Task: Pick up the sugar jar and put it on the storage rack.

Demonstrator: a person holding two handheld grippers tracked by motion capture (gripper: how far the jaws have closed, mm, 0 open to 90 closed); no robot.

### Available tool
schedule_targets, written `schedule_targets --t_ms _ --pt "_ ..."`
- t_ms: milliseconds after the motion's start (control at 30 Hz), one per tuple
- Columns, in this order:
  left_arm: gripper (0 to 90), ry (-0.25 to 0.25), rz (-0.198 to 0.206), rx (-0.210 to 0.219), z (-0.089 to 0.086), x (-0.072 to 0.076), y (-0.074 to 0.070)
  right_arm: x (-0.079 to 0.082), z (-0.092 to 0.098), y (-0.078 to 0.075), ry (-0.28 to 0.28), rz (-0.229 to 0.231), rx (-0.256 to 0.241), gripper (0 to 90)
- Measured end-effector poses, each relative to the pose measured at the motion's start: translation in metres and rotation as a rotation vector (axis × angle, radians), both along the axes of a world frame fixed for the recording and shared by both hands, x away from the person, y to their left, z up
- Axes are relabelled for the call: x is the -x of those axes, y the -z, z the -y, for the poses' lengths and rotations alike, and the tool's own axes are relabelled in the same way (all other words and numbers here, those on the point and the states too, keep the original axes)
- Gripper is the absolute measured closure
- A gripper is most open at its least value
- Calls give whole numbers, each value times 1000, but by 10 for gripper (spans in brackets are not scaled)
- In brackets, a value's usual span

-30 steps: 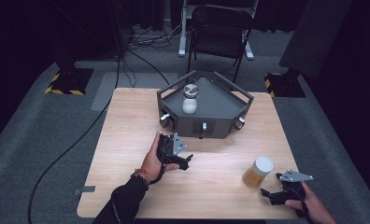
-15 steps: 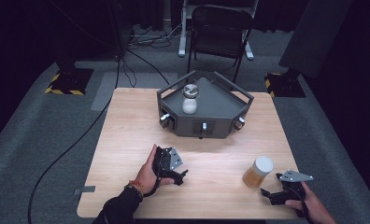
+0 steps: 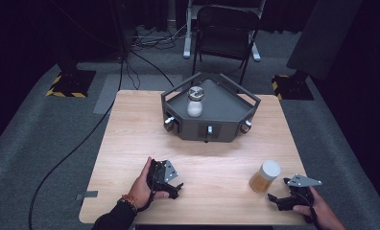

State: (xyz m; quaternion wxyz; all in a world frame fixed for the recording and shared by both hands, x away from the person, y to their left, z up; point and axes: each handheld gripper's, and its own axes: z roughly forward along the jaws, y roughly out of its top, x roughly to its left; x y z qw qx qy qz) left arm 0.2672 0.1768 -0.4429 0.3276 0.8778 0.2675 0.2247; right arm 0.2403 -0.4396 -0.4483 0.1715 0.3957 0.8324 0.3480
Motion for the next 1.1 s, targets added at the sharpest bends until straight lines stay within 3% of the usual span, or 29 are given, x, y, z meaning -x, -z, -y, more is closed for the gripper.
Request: schedule_targets --t_ms 200,667,1100 --pt "5 -23 -29 5 -10 0 2 0 0 0 0 0 1 0" --pt "2 -76 -111 88 -42 -7 7 0 0 0 0 0 1 0" --pt "1 -111 -191 125 -56 -20 5 0 0 0 -1 1 1 0"
